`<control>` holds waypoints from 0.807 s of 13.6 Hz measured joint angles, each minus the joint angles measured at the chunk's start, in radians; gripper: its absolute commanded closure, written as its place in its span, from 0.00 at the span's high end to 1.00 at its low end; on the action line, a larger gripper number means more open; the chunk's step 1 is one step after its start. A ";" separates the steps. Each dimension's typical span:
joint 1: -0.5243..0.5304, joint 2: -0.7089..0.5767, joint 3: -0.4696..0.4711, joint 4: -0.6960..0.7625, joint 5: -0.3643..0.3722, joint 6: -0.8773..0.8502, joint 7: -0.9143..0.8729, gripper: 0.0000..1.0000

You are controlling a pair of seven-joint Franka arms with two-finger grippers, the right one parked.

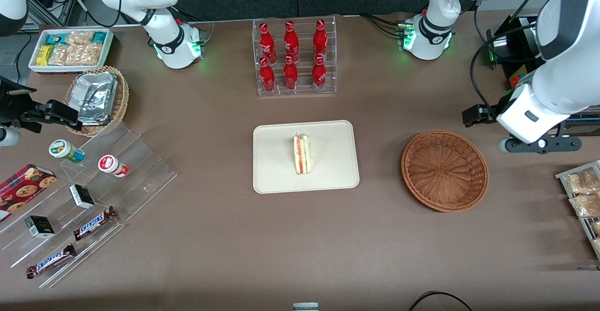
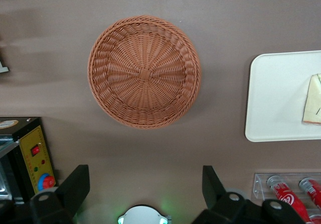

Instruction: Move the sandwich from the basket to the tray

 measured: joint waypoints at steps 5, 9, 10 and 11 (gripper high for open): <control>0.196 -0.099 -0.080 -0.052 -0.006 -0.044 0.109 0.99; 0.270 -0.160 -0.174 -0.114 -0.004 -0.044 0.111 0.99; 0.274 -0.160 -0.185 -0.116 -0.003 -0.043 0.107 0.99; 0.277 -0.160 -0.189 -0.119 -0.003 -0.043 0.107 0.99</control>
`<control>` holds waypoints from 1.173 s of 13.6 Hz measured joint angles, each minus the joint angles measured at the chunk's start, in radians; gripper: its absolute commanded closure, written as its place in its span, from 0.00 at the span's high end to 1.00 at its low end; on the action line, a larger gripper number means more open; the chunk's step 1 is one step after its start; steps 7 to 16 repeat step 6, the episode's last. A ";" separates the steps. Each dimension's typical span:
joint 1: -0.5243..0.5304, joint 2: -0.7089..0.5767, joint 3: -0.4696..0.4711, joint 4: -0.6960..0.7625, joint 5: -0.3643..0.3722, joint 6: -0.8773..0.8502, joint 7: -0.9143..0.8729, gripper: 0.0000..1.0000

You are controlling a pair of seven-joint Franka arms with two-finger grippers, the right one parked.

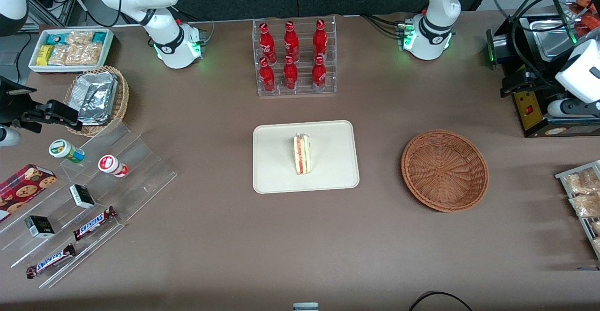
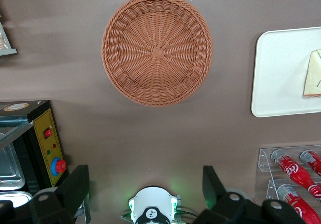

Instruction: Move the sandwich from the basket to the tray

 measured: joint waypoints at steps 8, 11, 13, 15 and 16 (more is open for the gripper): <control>0.004 0.007 -0.005 -0.001 0.001 0.006 0.000 0.99; 0.004 0.007 -0.005 -0.001 0.001 0.006 0.000 0.99; 0.004 0.007 -0.005 -0.001 0.001 0.006 0.000 0.99; 0.004 0.007 -0.005 -0.001 0.001 0.006 0.000 0.99; 0.004 0.007 -0.005 -0.001 0.001 0.006 0.000 0.99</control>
